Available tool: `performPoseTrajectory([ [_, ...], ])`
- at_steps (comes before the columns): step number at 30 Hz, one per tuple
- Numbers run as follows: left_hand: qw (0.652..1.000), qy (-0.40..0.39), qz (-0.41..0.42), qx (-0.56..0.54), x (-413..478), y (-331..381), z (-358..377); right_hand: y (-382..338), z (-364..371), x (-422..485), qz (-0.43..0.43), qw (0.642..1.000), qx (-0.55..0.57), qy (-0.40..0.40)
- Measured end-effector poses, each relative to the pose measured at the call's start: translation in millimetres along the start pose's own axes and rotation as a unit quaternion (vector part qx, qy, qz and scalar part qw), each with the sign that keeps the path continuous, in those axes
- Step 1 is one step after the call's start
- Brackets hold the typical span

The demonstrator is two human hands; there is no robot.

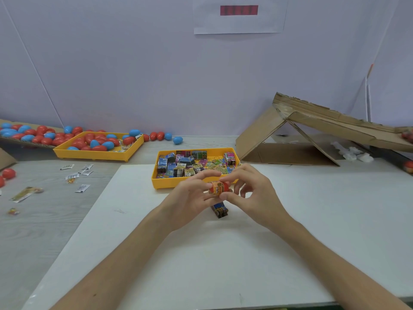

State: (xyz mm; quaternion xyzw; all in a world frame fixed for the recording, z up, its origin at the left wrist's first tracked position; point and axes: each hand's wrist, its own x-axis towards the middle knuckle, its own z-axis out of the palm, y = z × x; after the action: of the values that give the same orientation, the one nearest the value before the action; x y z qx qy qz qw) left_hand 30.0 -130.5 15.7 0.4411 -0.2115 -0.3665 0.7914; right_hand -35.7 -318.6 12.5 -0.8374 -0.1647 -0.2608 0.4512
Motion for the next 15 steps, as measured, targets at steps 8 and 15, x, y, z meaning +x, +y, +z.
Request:
performPoseTrajectory([
  [8, 1.0, -0.005, -0.018, -0.019, 0.9, -0.8, 1.4, -2.5, 1.5, -0.6, 0.007, 0.999, 0.036, -0.008],
  [15, 1.0, -0.009, -0.017, -0.001, -0.5, -0.4, 3.5, -3.7, 0.5, -0.2, 0.011, 0.999, 0.035, -0.006],
])
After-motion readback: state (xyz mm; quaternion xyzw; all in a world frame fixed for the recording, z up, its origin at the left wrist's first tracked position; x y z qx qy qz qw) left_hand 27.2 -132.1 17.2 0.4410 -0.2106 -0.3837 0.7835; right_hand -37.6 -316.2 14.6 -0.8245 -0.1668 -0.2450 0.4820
